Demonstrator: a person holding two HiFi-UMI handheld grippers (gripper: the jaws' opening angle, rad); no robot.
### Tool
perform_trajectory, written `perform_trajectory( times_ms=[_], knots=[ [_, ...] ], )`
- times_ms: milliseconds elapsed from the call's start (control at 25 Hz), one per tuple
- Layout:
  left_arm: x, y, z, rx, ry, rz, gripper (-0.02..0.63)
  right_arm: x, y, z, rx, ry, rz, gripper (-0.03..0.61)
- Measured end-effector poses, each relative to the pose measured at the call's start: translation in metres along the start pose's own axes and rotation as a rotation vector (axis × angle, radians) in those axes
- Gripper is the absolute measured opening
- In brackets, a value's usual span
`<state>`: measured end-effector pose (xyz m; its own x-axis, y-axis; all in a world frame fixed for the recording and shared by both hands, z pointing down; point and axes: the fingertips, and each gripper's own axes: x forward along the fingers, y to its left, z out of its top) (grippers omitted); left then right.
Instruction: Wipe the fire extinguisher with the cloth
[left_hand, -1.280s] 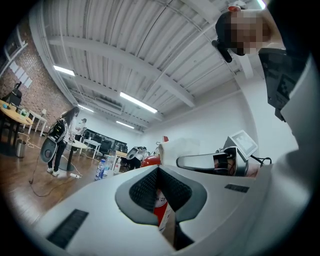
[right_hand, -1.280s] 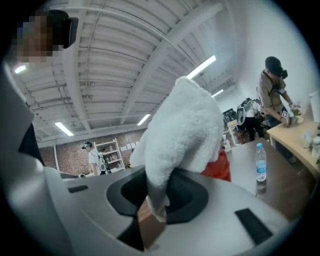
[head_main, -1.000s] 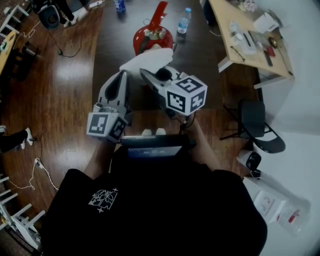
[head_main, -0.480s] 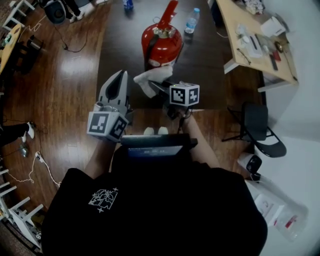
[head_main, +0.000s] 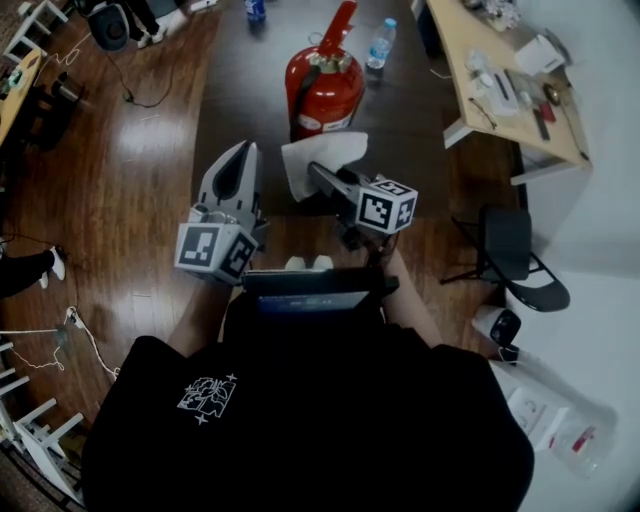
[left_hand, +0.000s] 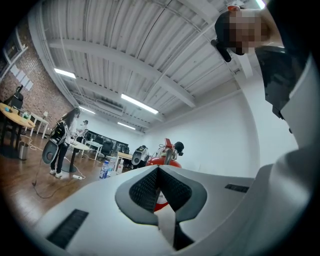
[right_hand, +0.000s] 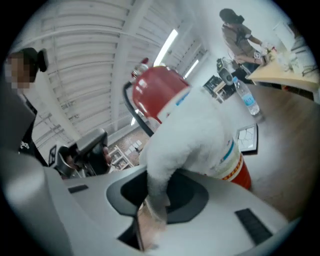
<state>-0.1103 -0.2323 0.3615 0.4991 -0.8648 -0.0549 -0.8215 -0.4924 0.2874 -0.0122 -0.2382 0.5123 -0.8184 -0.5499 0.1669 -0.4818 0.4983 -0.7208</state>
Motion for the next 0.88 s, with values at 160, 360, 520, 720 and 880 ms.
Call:
perform_trajectory(
  times_ms=[160,360,520,720,880],
  knots=[
    [-0.006,0.0,-0.001,-0.007,-0.004,-0.002,0.0,-0.052,0.036,0.042,-0.163,-0.165,-0.033,0.1],
    [-0.015,-0.003,-0.001,0.008,-0.006,-0.003,0.0,-0.13,0.067,0.08,-0.538,-0.303,-0.282,0.1],
    [-0.016,-0.008,-0.003,-0.003,-0.017,-0.007,0.0,-0.142,0.079,0.084,-0.617,-0.34,-0.318,0.099],
    [-0.017,-0.021,-0.002,-0.001,-0.011,-0.049,0.0,-0.139,0.089,0.077,-0.629,-0.332,-0.313,0.1],
    [-0.023,-0.021,-0.003,-0.005,0.001,-0.071,0.0,-0.15,0.096,0.071,-0.627,-0.34,-0.325,0.1]
  ],
)
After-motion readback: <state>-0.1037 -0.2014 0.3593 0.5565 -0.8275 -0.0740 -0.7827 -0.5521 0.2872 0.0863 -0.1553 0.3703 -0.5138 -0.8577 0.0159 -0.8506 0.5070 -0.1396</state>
